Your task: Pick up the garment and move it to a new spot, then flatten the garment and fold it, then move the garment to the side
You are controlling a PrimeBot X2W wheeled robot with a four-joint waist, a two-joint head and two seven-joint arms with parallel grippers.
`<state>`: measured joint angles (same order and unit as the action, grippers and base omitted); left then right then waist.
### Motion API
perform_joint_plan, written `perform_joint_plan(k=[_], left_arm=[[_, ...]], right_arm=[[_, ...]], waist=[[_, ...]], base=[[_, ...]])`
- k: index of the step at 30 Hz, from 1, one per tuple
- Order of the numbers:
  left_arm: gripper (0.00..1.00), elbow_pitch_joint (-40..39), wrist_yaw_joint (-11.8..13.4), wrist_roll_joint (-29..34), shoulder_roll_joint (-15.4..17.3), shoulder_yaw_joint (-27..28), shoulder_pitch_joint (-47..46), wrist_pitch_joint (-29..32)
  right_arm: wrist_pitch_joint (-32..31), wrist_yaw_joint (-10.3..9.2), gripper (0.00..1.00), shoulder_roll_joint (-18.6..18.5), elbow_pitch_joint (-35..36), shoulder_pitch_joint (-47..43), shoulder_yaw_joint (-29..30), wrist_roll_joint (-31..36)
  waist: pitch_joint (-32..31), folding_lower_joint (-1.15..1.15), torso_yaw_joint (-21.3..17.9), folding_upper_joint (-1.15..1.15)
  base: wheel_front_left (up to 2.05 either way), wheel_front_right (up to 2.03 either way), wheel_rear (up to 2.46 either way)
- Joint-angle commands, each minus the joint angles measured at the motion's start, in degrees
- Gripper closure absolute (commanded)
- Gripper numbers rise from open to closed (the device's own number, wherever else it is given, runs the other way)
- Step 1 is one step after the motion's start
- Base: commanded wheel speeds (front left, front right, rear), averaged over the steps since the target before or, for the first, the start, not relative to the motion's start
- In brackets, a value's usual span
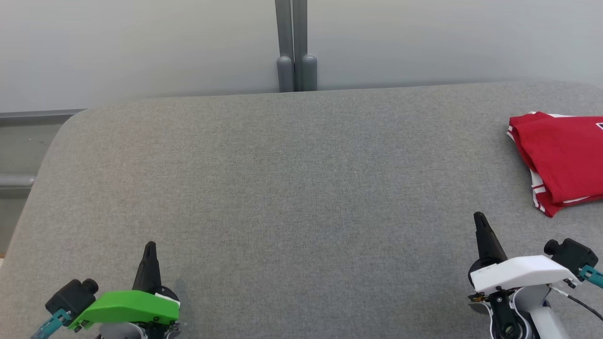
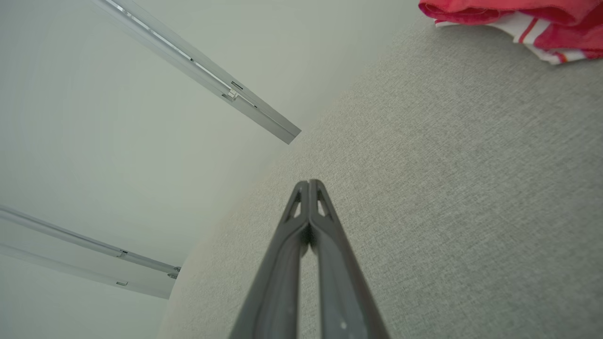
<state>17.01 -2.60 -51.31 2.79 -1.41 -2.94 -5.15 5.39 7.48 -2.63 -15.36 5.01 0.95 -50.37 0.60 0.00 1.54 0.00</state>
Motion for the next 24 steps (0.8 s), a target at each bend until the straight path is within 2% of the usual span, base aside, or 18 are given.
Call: perform_joint_plan(k=[1, 24], left_arm=[[1.0, -0.9, -0.6, -2.2, 0.1, 0.6, -1.6, 0.4], [1.0, -1.7, -2.2, -15.9, 0.1, 3.3, -2.4, 4.5]], right_arm=[[-0.6, 0.02, 1.0, -0.3, 0.9, 1.2, 0.4, -1.9], [-4.5, 0.03, 1.0, -0.4, 1.2, 1.3, 2.2, -16.1]], waist=[[0.0, 0.0, 0.0, 0.0], [-0.1, 0.0, -0.4, 0.0]], base=[[0.0, 0.0, 0.0], [0.0, 0.0, 0.0]])
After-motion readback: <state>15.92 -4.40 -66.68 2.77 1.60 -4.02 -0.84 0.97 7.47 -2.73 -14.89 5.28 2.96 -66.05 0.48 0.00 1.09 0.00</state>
